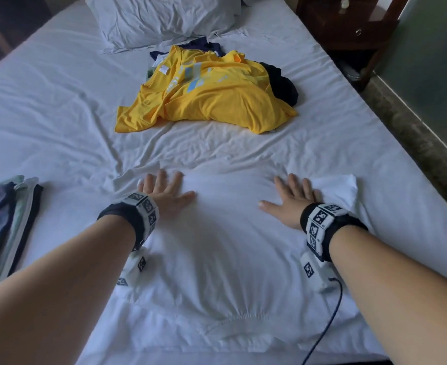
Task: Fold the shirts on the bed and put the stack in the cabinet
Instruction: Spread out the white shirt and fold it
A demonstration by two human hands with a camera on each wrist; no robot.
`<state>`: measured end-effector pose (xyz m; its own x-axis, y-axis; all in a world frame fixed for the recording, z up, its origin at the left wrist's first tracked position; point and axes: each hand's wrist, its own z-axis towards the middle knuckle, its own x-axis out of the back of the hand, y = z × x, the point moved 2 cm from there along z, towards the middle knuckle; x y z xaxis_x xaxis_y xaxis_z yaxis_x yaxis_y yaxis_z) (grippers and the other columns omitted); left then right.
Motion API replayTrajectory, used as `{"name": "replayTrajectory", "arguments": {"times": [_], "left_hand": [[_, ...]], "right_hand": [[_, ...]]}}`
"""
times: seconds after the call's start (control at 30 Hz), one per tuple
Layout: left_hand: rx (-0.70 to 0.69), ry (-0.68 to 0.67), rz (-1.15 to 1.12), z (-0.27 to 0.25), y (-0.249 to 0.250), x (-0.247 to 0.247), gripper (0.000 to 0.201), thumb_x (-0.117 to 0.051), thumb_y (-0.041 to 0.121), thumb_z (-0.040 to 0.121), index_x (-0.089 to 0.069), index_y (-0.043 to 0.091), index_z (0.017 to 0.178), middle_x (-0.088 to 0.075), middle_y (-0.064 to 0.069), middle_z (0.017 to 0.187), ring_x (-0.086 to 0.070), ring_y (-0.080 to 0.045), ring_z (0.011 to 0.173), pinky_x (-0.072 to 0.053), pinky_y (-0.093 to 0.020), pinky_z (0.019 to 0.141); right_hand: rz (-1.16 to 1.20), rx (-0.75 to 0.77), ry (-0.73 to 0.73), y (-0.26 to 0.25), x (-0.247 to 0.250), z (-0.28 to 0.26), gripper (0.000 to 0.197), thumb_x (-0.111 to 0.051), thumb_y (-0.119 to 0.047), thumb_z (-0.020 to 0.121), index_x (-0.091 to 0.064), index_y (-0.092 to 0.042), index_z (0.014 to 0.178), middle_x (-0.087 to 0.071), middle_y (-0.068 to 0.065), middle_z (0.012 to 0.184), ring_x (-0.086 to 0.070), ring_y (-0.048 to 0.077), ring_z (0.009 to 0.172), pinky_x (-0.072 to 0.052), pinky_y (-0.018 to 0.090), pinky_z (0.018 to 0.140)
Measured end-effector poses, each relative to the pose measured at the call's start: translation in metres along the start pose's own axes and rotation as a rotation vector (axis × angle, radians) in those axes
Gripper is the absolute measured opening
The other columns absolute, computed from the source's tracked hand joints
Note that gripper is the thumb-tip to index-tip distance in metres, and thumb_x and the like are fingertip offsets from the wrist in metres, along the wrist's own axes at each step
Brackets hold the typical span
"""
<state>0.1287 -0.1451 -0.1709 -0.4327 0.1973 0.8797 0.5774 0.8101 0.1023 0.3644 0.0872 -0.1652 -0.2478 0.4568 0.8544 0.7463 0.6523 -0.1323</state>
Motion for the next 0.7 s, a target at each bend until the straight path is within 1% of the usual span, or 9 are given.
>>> {"name": "replayTrajectory", "arguments": {"times": [0.27, 0.37, 0.43, 0.47, 0.53, 0.57, 0.6, 0.67, 0.7], "left_hand": [[0.027, -0.036, 0.051, 0.003, 0.006, -0.005, 0.084, -0.015, 0.088, 0.087, 0.012, 0.049, 0.157, 0.025, 0.002, 0.168, 0.023, -0.033, 0.154, 0.014, -0.049, 0.122], [-0.008, 0.032, -0.105, -0.011, 0.003, 0.011, 0.076, -0.027, 0.075, 0.096, -0.002, 0.043, 0.16, 0.01, -0.001, 0.171, 0.011, -0.031, 0.157, 0.005, -0.048, 0.126], [0.005, 0.173, -0.384, -0.028, 0.003, 0.031, 0.067, -0.043, 0.057, 0.102, -0.026, 0.028, 0.161, -0.019, -0.008, 0.169, -0.017, -0.032, 0.155, -0.018, -0.046, 0.122], [0.024, 0.289, -0.534, -0.04, 0.004, 0.041, 0.061, -0.049, 0.051, 0.102, -0.039, 0.024, 0.156, -0.035, -0.009, 0.162, -0.034, -0.032, 0.148, -0.03, -0.043, 0.114], [0.07, 0.5, -0.791, -0.062, 0.013, 0.052, 0.047, -0.054, 0.045, 0.102, -0.057, 0.023, 0.142, -0.058, -0.004, 0.142, -0.055, -0.027, 0.128, -0.041, -0.036, 0.097], [0.077, 0.54, -0.927, -0.073, 0.023, 0.053, 0.044, -0.055, 0.045, 0.1, -0.061, 0.023, 0.137, -0.062, -0.001, 0.132, -0.059, -0.024, 0.121, -0.042, -0.034, 0.095], [0.056, 0.537, -1.079, -0.078, 0.034, 0.052, 0.044, -0.056, 0.046, 0.098, -0.063, 0.022, 0.134, -0.063, 0.001, 0.128, -0.059, -0.022, 0.119, -0.044, -0.035, 0.099], [-0.018, 0.456, -1.442, -0.088, 0.069, 0.038, 0.045, -0.055, 0.041, 0.099, -0.06, 0.017, 0.137, -0.063, -0.005, 0.134, -0.057, -0.025, 0.129, -0.045, -0.042, 0.109], [-0.06, 0.388, -1.649, -0.093, 0.089, 0.027, 0.043, -0.054, 0.035, 0.103, -0.057, 0.014, 0.14, -0.06, -0.006, 0.139, -0.054, -0.025, 0.133, -0.044, -0.041, 0.111]], "right_hand": [[-0.001, -0.003, -0.046, -0.002, -0.003, 0.008, 0.1, -0.031, -0.089, 0.082, 0.017, -0.043, 0.157, 0.031, -0.006, 0.163, 0.029, 0.028, 0.15, 0.012, 0.048, 0.122], [0.113, 0.094, 0.04, 0.008, 0.01, -0.003, 0.086, -0.051, -0.065, 0.093, -0.006, -0.037, 0.161, 0.008, -0.005, 0.169, 0.008, 0.024, 0.156, -0.001, 0.041, 0.124], [0.279, 0.131, 0.14, 0.027, 0.023, -0.016, 0.064, -0.057, -0.037, 0.096, -0.035, -0.029, 0.156, -0.025, 0.002, 0.166, -0.023, 0.021, 0.152, -0.02, 0.032, 0.123], [0.314, 0.094, 0.217, 0.04, 0.029, -0.026, 0.056, -0.056, -0.031, 0.095, -0.045, -0.03, 0.15, -0.039, 0.004, 0.159, -0.035, 0.022, 0.146, -0.029, 0.032, 0.119], [0.253, -0.09, 0.352, 0.069, 0.037, -0.051, 0.047, -0.054, -0.034, 0.093, -0.054, -0.036, 0.14, -0.051, 0.005, 0.145, -0.043, 0.03, 0.134, -0.039, 0.038, 0.111], [0.208, -0.199, 0.381, 0.083, 0.038, -0.066, 0.046, -0.054, -0.04, 0.092, -0.054, -0.034, 0.138, -0.051, 0.006, 0.141, -0.043, 0.032, 0.13, -0.04, 0.041, 0.107], [0.181, -0.296, 0.376, 0.095, 0.035, -0.079, 0.049, -0.055, -0.048, 0.091, -0.053, -0.029, 0.136, -0.05, 0.009, 0.138, -0.043, 0.034, 0.127, -0.041, 0.043, 0.105], [0.199, -0.42, 0.289, 0.116, 0.024, -0.1, 0.069, -0.056, -0.064, 0.086, -0.047, -0.018, 0.137, -0.047, 0.014, 0.137, -0.045, 0.036, 0.126, -0.044, 0.046, 0.103], [0.243, -0.445, 0.242, 0.124, 0.016, -0.107, 0.078, -0.056, -0.069, 0.084, -0.043, -0.015, 0.139, -0.046, 0.016, 0.138, -0.048, 0.037, 0.126, -0.046, 0.046, 0.101]]}}
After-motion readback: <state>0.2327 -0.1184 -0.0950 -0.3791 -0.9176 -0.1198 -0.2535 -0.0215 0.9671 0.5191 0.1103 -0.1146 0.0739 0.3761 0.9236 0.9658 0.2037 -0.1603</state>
